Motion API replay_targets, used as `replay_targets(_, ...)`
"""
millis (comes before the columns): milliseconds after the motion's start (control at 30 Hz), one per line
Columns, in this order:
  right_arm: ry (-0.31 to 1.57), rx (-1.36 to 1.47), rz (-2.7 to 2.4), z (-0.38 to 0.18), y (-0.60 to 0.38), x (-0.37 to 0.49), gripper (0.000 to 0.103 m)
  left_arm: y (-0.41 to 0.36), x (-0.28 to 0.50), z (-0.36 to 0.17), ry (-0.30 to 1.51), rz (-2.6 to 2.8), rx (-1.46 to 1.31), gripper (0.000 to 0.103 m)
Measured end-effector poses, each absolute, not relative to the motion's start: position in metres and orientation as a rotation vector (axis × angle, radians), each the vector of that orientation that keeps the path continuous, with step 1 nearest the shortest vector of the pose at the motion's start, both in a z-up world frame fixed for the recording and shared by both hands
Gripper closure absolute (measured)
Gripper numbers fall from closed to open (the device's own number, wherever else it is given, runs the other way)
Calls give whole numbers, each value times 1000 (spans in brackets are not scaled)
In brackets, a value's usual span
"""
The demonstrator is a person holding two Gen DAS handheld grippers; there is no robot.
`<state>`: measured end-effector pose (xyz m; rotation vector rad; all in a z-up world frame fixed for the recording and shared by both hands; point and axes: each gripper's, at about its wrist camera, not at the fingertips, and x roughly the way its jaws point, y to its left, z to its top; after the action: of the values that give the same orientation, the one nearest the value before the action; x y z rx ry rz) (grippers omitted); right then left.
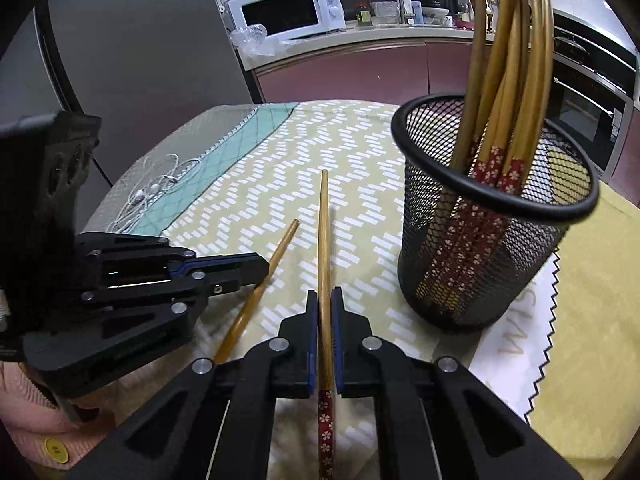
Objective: Organize utensils
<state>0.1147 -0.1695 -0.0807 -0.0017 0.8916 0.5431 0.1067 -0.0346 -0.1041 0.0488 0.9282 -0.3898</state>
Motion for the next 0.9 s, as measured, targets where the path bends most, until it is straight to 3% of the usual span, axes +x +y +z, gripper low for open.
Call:
replay_targets(167,888,2,547,-79,-171,109,97,-38,101,-106,945,-402,53,84)
replay_targets(333,884,0,554,-79,-172,105,97,-44,98,-109,947,-395,73,85)
replay_targets(533,861,5,566,-75,-172,101,97,-41,102,-110,948,-362,41,96)
replay_targets(900,798,31,587,-58,-186,87,97,-34,94,-96,913,-376,30,96)
